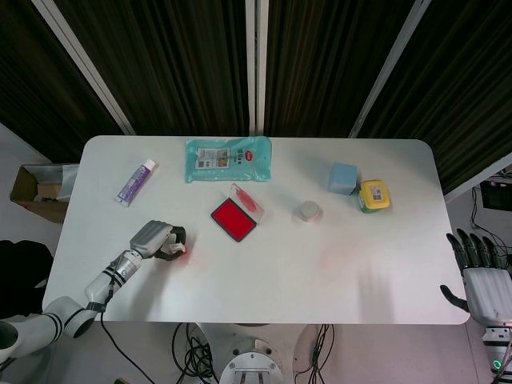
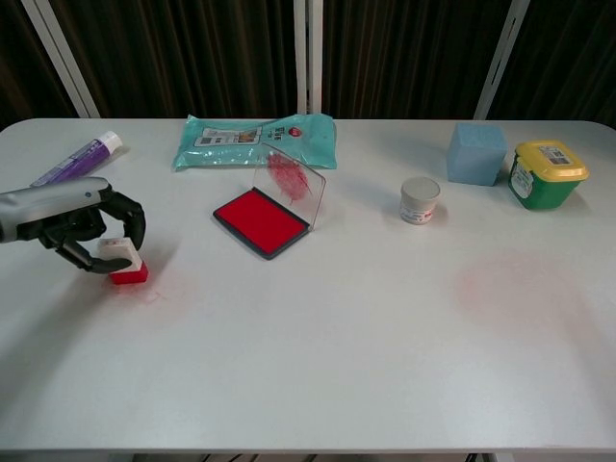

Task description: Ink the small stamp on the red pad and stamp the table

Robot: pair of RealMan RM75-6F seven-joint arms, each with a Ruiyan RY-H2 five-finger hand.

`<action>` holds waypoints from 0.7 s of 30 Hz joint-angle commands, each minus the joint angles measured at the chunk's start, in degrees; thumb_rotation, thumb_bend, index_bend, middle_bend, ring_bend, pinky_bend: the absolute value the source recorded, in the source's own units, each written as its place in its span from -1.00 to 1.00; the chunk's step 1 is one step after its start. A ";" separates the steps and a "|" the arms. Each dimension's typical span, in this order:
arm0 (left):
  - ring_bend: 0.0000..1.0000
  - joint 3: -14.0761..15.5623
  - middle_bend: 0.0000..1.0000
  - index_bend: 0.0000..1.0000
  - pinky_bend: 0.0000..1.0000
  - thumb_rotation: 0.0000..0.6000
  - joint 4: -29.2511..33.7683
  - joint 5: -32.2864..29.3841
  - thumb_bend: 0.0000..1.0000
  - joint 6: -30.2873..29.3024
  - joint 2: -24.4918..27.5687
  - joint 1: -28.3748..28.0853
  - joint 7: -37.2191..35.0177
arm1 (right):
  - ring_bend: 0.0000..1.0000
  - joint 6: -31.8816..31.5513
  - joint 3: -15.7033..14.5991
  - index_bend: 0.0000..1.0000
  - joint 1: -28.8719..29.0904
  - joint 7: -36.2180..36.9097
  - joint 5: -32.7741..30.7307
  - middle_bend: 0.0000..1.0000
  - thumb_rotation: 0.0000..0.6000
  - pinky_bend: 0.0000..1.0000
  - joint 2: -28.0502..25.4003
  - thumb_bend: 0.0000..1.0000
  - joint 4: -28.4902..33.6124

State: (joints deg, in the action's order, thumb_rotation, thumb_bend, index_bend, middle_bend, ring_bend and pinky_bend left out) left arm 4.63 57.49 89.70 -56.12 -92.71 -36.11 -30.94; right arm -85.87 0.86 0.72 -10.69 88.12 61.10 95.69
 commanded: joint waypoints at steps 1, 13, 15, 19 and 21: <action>0.91 0.26 0.03 -0.05 1.00 1.00 -0.13 0.45 -0.14 -0.17 0.15 0.03 -0.33 | -1.00 -0.04 0.02 -1.00 -0.04 -0.02 -0.10 -1.00 1.00 -1.00 -0.04 -0.81 0.06; 0.91 1.70 -0.17 -0.36 1.00 1.00 -0.33 3.30 -0.17 -0.98 1.25 -0.70 -3.68 | -1.00 -0.02 -0.01 -1.00 -0.11 -0.51 -0.29 -1.00 1.00 -1.00 -0.15 -0.81 0.42; 0.91 1.75 -0.18 -0.38 1.00 1.00 -0.27 3.46 -0.17 -1.28 1.45 -0.67 -3.70 | -1.00 0.04 -0.01 -1.00 -0.08 -0.39 -0.31 -1.00 1.00 -1.00 -0.09 -0.81 0.32; 0.91 1.70 -0.18 -0.39 1.00 1.00 0.31 3.62 -0.17 -1.94 2.09 -0.56 -3.49 | -1.00 -0.02 0.04 -1.00 -0.08 -0.20 -0.32 -1.00 1.00 -1.00 -0.04 -0.81 0.16; 0.91 1.63 -0.18 -0.39 1.00 1.00 0.82 3.64 -0.17 -2.32 2.53 -0.48 -3.24 | -1.00 0.00 0.04 -1.00 -0.07 -0.11 -0.33 -1.00 1.00 -1.00 -0.01 -0.81 0.06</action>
State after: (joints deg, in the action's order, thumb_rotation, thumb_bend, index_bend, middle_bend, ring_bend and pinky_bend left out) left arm 6.31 58.10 93.32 -58.27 -90.37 -36.64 -34.31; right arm -85.87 0.90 0.65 -10.80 87.79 61.08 95.76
